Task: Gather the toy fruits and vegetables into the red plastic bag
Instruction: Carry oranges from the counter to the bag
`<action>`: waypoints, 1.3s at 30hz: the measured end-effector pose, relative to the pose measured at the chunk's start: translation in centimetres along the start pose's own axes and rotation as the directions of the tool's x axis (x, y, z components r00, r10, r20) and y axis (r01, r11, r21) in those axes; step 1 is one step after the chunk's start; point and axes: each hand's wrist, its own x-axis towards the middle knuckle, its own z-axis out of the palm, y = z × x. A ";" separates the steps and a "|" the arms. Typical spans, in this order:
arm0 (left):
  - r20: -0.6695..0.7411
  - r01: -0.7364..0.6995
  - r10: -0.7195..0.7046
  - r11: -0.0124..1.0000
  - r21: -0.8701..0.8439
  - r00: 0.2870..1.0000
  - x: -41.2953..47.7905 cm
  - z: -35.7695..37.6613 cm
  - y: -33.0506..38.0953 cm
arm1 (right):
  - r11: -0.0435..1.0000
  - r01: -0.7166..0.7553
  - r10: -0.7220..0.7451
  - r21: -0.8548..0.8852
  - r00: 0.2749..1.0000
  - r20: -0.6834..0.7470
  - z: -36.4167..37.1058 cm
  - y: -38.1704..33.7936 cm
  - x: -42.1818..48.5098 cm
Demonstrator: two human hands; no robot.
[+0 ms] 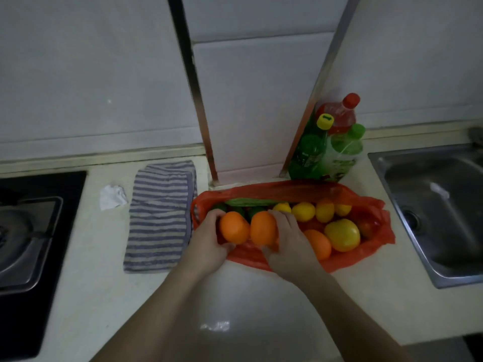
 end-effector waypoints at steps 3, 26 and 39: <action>-0.001 0.004 -0.004 1.000 0.008 1.000 -0.5 -0.5 -0.7 | 1.000 0.020 -0.020 -0.001 1.000 0.012 0.7 -0.6 -0.3; 0.204 -0.118 0.082 0.978 0.171 0.976 -1.0 -2.6 -2.0 | 0.968 0.073 -0.052 -0.242 0.994 0.091 3.5 -0.7 0.1; 0.200 -0.149 0.099 0.956 0.253 0.975 -0.3 -1.2 -2.7 | 0.930 0.108 -0.083 -0.351 0.993 0.086 4.0 -0.8 0.3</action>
